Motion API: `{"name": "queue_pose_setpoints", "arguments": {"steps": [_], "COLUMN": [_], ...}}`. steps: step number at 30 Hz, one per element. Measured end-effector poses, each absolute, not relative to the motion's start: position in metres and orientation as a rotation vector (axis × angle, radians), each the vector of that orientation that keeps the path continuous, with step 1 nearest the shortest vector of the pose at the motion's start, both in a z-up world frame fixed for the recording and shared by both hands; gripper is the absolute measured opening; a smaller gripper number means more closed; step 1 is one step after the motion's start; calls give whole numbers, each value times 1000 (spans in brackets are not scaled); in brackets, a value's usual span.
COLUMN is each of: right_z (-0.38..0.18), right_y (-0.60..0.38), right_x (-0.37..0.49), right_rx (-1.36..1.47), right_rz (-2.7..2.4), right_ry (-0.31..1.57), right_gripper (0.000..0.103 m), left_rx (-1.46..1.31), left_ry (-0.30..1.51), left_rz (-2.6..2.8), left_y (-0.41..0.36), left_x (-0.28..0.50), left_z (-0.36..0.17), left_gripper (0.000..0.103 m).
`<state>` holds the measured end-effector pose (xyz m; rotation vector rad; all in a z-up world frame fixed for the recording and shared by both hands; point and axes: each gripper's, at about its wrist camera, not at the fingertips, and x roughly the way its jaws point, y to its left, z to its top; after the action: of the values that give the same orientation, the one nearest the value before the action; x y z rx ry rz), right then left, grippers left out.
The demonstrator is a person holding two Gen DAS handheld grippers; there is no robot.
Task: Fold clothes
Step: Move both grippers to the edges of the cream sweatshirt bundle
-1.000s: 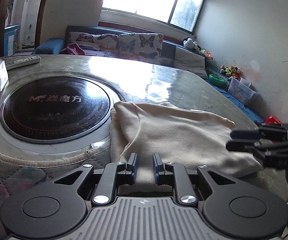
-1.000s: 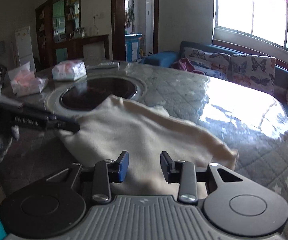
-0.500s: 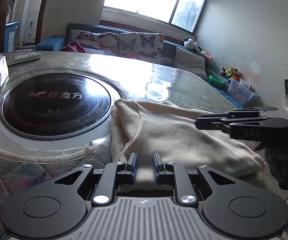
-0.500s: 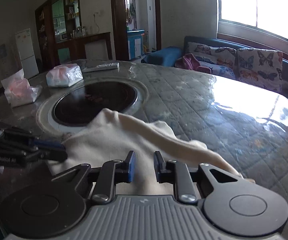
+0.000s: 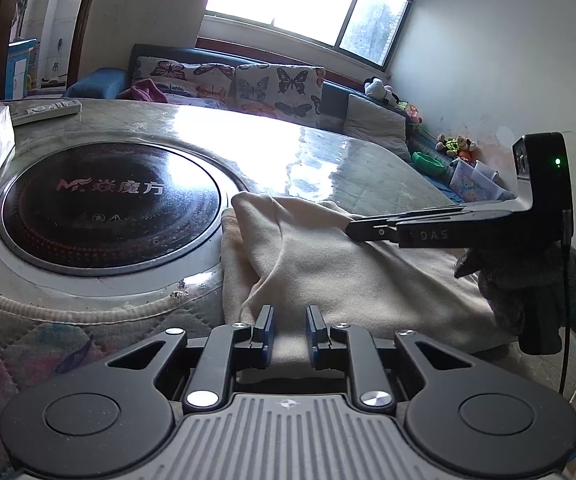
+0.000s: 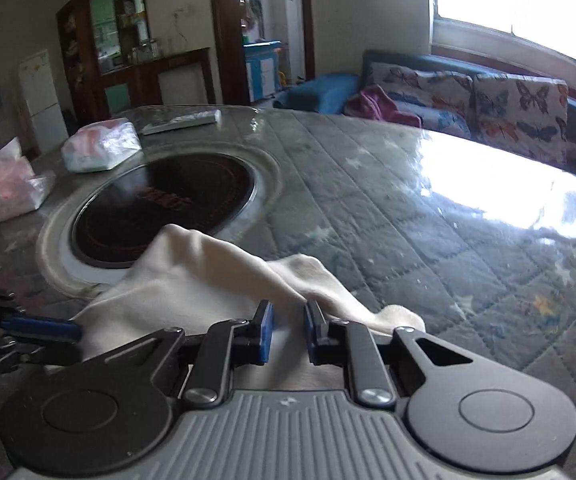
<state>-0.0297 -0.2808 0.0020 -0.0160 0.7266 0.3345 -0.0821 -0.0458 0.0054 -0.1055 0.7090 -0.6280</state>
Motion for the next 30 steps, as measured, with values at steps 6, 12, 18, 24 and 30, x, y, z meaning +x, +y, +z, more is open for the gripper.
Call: {"name": "queue_pose_setpoints", "arguments": {"steps": [6,12,18,24,30], "right_z": [9,7,12,0,18], "right_y": [-292,-309,-327,-344,-322], "right_x": [-37,-44,-57,-54,-69], "right_rx": [-19,40,42,88,-1], "right_rz": [301,288,210,159,238], "right_ry": [714,699,679,705,675], "right_gripper": [15,15,15,16,21], "left_rx": [-97,-96,-95,-98,-123], "left_ry": [709,713,711,716,721], "left_rz": [-630,-625,-623,-618,-614], "left_y": [-46,-47,-48,-48,-43], "left_x": [-83,-81,-81,-81,-79], "left_z": [6,7,7,9,9], "left_gripper": [19,19,19,20,20]}}
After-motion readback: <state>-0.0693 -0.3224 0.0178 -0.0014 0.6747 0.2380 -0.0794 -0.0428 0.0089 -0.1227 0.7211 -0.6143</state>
